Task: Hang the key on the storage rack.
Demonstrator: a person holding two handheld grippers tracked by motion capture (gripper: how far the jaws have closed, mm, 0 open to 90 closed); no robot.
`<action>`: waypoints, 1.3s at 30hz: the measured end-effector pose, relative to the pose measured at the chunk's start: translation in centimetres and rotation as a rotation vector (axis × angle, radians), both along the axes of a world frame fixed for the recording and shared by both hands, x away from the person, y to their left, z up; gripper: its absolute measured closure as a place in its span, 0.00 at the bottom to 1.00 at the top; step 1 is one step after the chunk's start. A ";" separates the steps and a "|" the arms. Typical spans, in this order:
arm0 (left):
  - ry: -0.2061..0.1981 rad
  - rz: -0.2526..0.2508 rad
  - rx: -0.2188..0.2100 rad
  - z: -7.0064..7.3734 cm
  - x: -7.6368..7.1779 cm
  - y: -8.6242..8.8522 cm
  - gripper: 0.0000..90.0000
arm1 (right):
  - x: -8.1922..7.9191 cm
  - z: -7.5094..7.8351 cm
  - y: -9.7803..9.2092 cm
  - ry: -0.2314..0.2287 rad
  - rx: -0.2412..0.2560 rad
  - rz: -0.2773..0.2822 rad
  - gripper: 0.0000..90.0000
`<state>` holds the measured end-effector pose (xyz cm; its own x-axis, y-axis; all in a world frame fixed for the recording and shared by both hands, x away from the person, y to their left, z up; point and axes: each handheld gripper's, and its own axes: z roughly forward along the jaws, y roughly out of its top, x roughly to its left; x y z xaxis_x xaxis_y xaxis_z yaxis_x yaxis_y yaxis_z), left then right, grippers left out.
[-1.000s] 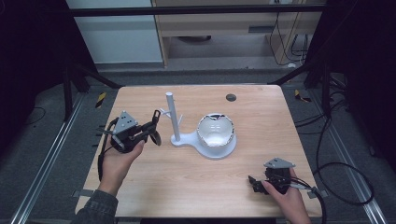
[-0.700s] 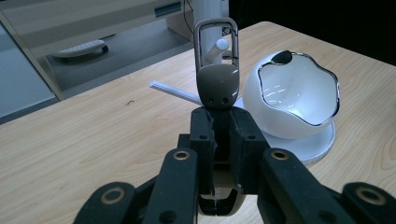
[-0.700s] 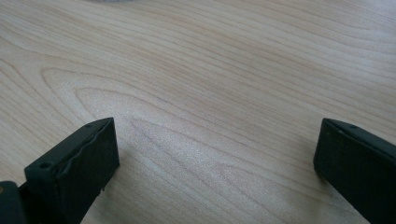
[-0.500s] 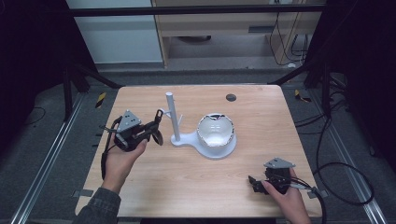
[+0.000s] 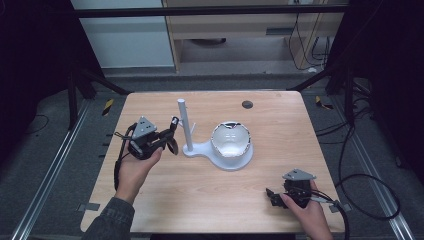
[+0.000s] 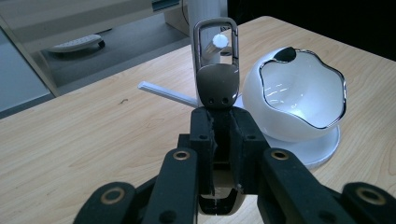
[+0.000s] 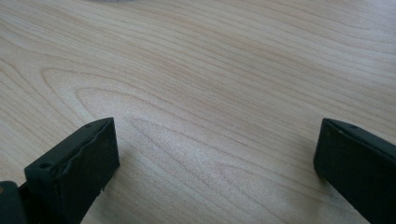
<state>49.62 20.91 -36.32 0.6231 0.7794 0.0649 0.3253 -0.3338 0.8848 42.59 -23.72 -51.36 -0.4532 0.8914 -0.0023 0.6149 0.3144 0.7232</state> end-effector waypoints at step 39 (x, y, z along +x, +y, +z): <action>0.033 0.014 -0.003 -1.8 1.6 -1.4 0.89 | 0.0 0.0 0.0 0.000 0.000 0.002 0.01</action>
<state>51.23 19.56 -38.12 0.6140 0.7882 0.0419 0.3592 -0.3262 0.8744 42.58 -23.72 -51.36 -0.4548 0.8906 -0.0023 0.6144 0.3157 0.7231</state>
